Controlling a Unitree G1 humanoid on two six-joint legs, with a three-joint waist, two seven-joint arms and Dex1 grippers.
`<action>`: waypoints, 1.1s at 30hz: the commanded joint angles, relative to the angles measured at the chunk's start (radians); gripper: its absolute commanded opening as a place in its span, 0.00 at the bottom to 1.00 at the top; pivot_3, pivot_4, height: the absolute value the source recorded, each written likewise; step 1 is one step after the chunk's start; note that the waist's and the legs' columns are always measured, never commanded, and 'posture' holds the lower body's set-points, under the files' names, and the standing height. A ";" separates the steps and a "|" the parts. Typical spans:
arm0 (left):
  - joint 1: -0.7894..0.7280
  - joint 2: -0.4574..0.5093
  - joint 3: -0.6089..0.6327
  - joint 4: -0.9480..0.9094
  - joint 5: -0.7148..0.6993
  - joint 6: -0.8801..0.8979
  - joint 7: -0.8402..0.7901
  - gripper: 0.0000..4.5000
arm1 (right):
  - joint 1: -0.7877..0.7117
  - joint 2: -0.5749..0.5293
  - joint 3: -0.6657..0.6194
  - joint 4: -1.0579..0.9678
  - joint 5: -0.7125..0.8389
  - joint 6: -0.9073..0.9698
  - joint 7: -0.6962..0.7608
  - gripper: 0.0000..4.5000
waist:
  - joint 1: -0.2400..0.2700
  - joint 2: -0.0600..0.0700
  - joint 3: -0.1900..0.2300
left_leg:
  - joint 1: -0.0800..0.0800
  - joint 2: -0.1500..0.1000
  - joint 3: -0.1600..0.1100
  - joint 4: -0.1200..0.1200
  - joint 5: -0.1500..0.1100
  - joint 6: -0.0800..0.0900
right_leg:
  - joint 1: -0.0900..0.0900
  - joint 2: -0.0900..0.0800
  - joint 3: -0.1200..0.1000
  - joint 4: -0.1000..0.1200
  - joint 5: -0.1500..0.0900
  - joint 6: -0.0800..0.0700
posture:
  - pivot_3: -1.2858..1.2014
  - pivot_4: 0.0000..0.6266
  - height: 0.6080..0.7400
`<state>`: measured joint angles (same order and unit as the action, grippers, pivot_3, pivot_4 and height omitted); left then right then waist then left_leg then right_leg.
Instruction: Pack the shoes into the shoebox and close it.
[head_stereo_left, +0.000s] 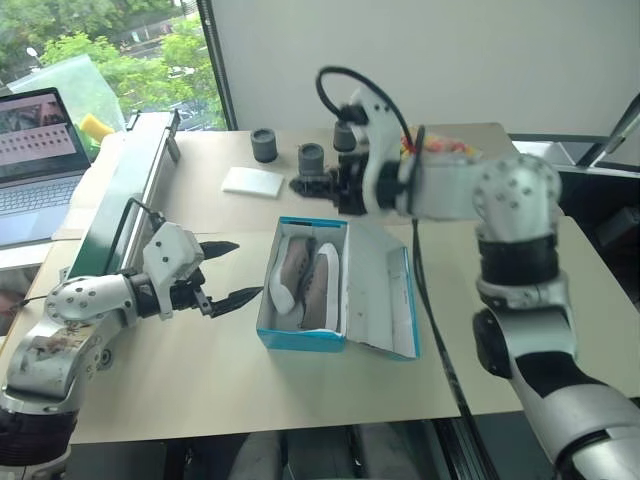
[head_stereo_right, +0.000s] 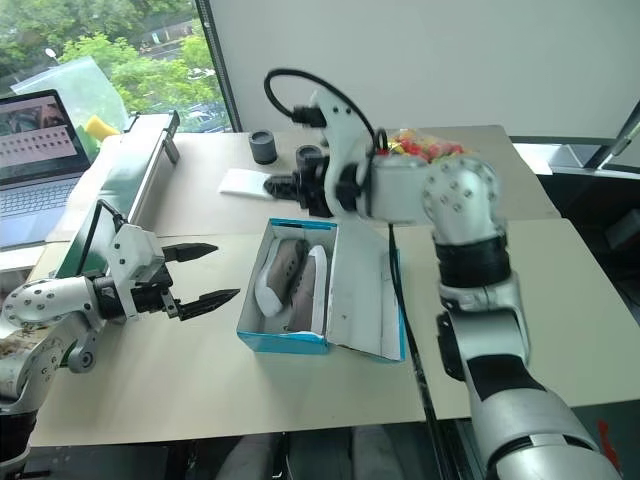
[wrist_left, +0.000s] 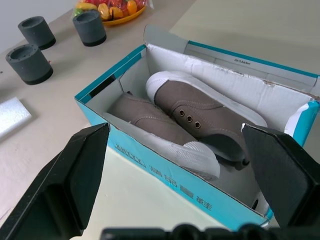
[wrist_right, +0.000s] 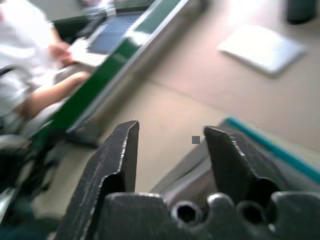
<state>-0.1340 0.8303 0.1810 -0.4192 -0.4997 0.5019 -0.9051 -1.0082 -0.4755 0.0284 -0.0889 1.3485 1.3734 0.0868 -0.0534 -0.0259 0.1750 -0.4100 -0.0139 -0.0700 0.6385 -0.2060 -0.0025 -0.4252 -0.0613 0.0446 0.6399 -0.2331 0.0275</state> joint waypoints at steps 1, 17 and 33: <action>0.020 0.020 0.034 -0.010 -0.011 -0.025 -0.029 1.00 | 0.153 -0.195 -0.144 -0.165 0.262 0.140 0.352 0.22 | 0.018 0.000 0.000 | 0.000 0.000 0.000 0.001 0.000 0.000 | 0.000 0.000 0.000 0.000 0.000 0.000 | 0.52 0.24 1.00; -0.077 0.023 -0.011 0.056 0.012 -0.023 -0.068 1.00 | 0.763 -0.475 0.306 -0.495 -0.642 -0.212 0.431 0.01 | 0.029 -0.002 0.000 | 0.005 0.008 0.013 0.005 -0.001 0.000 | 0.002 0.003 0.005 0.000 -0.004 0.006 | 0.52 0.24 1.00; -0.171 0.019 -0.073 0.134 0.042 -0.051 -0.124 1.00 | 1.056 0.164 -0.110 -0.387 -0.925 -0.235 -0.183 0.01 | 0.035 -0.014 -0.008 | 0.018 0.012 0.019 0.006 -0.001 0.000 | 0.017 0.005 0.011 -0.007 -0.002 0.005 | 0.52 0.24 1.00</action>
<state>-0.2782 0.8441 0.1085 -0.2821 -0.4663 0.4766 -1.0205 0.0311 -0.3634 0.0120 -0.5298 0.4851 1.1869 -0.0009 -0.0180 -0.0396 0.1668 -0.3889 -0.0007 -0.0506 0.6444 -0.2069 -0.0027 -0.4042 -0.0558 0.0559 0.6301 -0.2359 0.0315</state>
